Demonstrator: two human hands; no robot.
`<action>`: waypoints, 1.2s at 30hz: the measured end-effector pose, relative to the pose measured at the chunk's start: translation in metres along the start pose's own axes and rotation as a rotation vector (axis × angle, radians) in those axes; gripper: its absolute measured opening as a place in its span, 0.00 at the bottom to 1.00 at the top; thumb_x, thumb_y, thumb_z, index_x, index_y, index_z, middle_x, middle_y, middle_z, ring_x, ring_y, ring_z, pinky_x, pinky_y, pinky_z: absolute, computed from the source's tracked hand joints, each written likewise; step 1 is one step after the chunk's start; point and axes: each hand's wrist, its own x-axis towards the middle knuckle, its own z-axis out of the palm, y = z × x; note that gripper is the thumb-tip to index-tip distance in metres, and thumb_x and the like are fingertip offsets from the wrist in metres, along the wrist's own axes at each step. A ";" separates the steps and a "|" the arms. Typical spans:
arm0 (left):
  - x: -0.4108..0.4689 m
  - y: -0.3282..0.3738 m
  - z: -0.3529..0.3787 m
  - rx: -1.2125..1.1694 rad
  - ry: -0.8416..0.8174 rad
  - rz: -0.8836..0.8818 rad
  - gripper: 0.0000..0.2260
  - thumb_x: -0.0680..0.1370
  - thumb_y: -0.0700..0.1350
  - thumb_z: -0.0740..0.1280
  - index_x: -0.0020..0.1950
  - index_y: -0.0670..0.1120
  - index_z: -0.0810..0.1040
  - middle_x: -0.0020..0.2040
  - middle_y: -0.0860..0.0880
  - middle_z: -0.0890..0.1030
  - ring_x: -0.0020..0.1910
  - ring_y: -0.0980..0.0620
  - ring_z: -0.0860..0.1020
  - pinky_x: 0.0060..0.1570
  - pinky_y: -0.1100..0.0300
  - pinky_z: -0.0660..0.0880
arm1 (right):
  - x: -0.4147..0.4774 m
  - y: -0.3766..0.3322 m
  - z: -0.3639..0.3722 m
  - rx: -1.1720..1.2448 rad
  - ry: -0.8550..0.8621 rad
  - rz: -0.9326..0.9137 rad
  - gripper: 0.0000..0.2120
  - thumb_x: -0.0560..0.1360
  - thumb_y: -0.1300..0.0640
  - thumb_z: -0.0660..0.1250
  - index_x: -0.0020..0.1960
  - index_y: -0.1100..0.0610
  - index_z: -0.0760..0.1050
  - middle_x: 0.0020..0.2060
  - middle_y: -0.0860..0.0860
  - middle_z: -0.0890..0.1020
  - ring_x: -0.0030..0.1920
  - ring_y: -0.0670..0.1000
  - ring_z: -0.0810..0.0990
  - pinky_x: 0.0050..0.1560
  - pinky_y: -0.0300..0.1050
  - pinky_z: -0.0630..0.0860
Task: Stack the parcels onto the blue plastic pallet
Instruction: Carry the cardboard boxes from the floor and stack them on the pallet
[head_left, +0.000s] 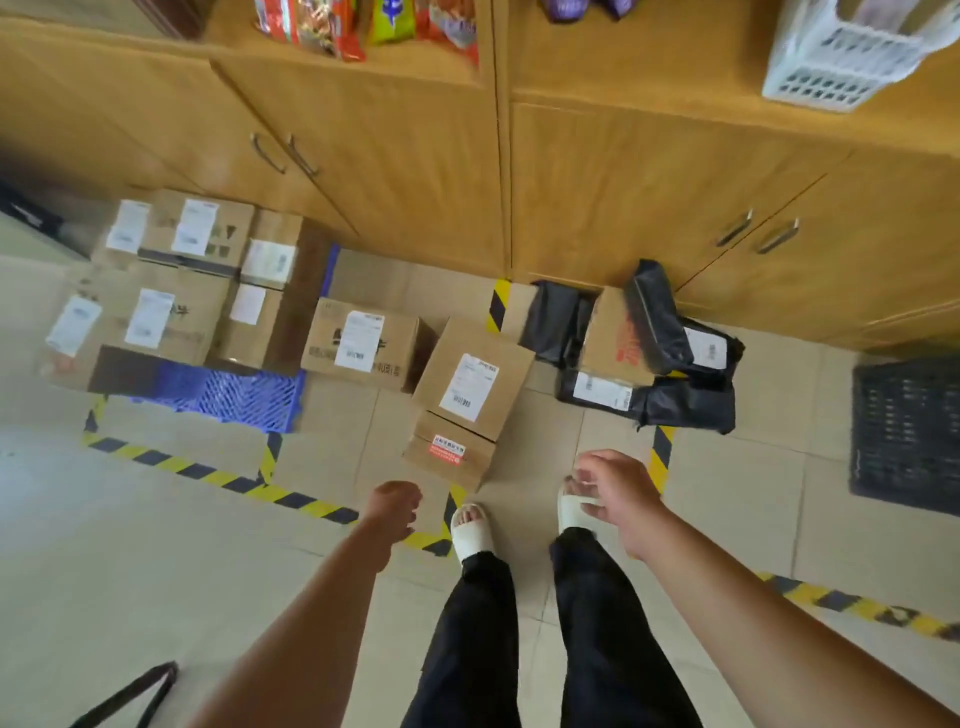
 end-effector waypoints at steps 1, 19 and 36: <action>0.026 -0.002 0.003 0.020 -0.001 -0.009 0.07 0.79 0.36 0.63 0.42 0.42 0.76 0.38 0.44 0.74 0.33 0.48 0.70 0.37 0.58 0.68 | 0.023 0.006 0.009 -0.020 0.006 0.022 0.05 0.77 0.58 0.64 0.48 0.56 0.79 0.46 0.58 0.83 0.48 0.57 0.84 0.42 0.46 0.77; 0.398 0.048 0.066 0.158 0.140 0.259 0.28 0.76 0.48 0.70 0.73 0.46 0.64 0.65 0.44 0.73 0.52 0.49 0.74 0.43 0.57 0.73 | 0.367 0.062 0.197 0.085 -0.117 0.278 0.27 0.79 0.43 0.64 0.75 0.51 0.65 0.71 0.56 0.71 0.70 0.58 0.70 0.71 0.60 0.64; 0.179 0.036 0.025 -0.287 -0.006 0.522 0.15 0.81 0.50 0.64 0.66 0.52 0.66 0.64 0.51 0.77 0.50 0.55 0.79 0.47 0.62 0.77 | 0.193 -0.026 0.113 0.024 0.061 -0.055 0.32 0.65 0.35 0.68 0.68 0.41 0.72 0.64 0.44 0.79 0.64 0.51 0.76 0.58 0.56 0.71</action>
